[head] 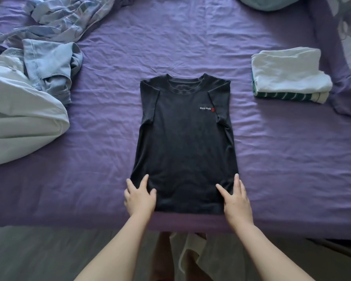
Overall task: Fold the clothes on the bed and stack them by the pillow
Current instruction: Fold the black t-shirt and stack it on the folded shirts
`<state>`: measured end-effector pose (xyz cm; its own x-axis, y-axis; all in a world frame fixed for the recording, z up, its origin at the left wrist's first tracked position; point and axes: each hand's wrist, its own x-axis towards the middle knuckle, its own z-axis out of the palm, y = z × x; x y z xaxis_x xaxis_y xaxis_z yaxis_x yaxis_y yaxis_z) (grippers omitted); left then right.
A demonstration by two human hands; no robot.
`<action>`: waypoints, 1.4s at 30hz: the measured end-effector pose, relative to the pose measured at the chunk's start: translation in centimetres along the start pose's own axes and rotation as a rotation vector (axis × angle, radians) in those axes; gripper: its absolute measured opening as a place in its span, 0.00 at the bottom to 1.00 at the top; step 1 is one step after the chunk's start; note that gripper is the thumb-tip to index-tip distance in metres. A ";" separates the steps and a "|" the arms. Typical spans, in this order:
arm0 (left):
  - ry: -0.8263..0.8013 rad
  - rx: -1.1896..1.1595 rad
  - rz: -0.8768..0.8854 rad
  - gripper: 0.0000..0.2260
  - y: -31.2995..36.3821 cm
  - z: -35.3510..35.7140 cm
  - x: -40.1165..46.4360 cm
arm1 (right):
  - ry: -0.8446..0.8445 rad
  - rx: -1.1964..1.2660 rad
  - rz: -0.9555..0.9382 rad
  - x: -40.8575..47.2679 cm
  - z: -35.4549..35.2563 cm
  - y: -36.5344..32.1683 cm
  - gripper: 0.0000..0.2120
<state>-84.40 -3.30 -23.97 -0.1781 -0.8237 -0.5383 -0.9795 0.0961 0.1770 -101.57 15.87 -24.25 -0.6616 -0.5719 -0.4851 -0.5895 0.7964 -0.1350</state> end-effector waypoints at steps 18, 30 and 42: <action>-0.173 -1.035 -0.236 0.09 7.2 -11.5 7.3 | 0.038 0.889 0.370 10.2 -11.9 0.1 0.05; 0.129 0.060 0.321 0.10 14.0 -16.1 20.7 | 0.146 0.347 0.122 24.7 -17.1 -2.3 0.09; 0.184 -0.254 0.165 0.08 17.3 -13.5 29.8 | 0.311 0.563 0.282 32.7 -15.2 -2.6 0.09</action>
<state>-105.39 -33.77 -25.83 -0.2897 -0.8976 -0.3323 -0.8800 0.1133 0.4612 -128.67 -7.91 -26.61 -0.9054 -0.2916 -0.3086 -0.1022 0.8551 -0.5082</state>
